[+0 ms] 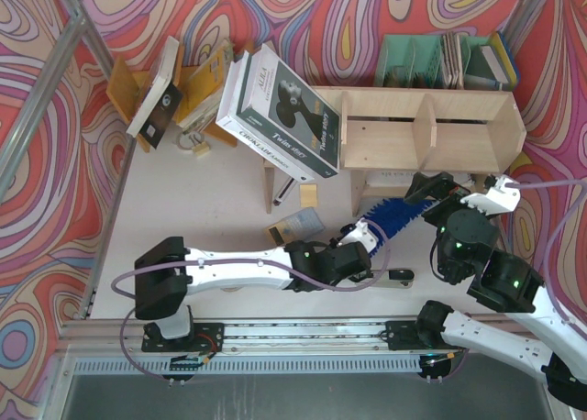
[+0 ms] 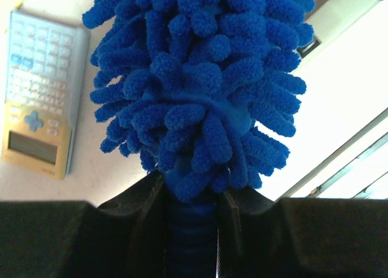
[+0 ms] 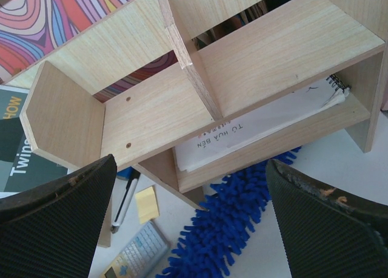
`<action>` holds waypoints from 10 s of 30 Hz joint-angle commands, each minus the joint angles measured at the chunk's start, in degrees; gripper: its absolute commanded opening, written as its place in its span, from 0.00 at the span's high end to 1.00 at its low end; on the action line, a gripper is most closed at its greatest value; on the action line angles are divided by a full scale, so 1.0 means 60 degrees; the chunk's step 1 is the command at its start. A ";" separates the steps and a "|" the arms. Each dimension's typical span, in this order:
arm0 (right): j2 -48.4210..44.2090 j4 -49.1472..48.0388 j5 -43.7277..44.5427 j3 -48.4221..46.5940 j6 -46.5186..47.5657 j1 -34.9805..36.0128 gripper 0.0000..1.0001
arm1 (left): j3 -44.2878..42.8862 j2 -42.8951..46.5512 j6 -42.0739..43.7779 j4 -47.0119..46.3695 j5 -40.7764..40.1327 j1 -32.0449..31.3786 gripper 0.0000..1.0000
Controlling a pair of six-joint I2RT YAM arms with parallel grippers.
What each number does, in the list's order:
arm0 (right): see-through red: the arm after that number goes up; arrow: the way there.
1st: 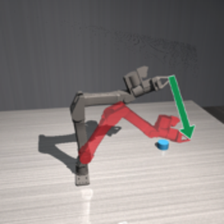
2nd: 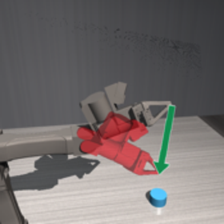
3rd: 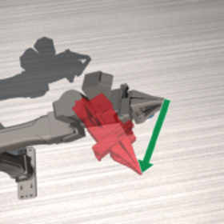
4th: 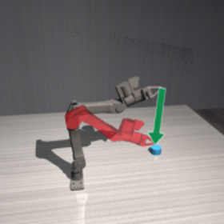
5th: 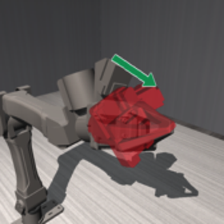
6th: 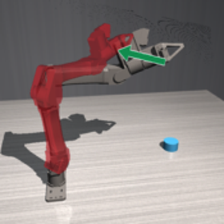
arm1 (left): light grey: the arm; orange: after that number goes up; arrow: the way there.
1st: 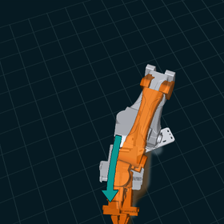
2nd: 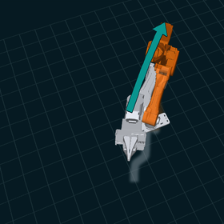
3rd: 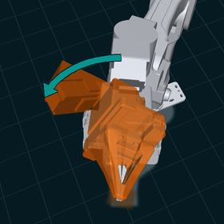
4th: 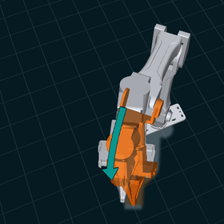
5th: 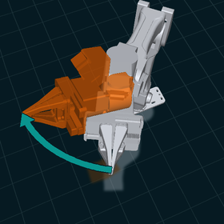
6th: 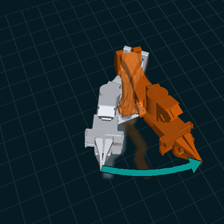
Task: Dust the bookshelf with a duster
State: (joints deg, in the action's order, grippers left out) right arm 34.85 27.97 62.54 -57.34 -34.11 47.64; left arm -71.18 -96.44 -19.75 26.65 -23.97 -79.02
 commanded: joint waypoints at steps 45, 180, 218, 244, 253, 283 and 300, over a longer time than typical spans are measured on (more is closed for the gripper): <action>-0.0123 0.0147 0.0195 0.0056 -0.0156 -0.0031 0.01 | -0.0468 -0.0507 0.0853 -0.1619 0.1267 0.0142 1.00; 0.0054 0.0025 -0.0001 0.0035 -0.0208 -0.0029 0.01 | 0.1164 0.1376 -0.3088 0.1229 -0.0920 -0.0247 1.00; -0.0003 0.0014 0.0050 -0.0028 -0.0130 -0.0030 0.01 | 0.0569 0.0450 -0.1187 0.0335 0.0447 -0.0042 1.00; -0.0176 0.0301 0.0050 0.0145 -0.0380 -0.0035 0.01 | -0.2053 -0.1293 0.1119 -0.0509 0.1512 -0.0031 1.00; -0.0313 0.0321 0.0077 0.0302 -0.0477 -0.0040 0.01 | -0.1885 -0.1589 0.1119 -0.0182 0.2040 -0.0035 1.00; -0.0178 0.0308 0.0047 0.0216 -0.0465 -0.0037 0.01 | -0.1020 -0.0772 0.1047 -0.0217 0.1456 -0.0324 1.00; -0.0081 0.0170 0.0063 0.0197 -0.0313 -0.0033 0.01 | -0.1333 -0.1069 0.0839 -0.0358 0.0913 0.0277 1.00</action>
State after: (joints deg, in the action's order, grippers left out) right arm 33.91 29.10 61.89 -55.83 -36.01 47.64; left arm -77.14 -103.94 -14.76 28.12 -15.79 -77.36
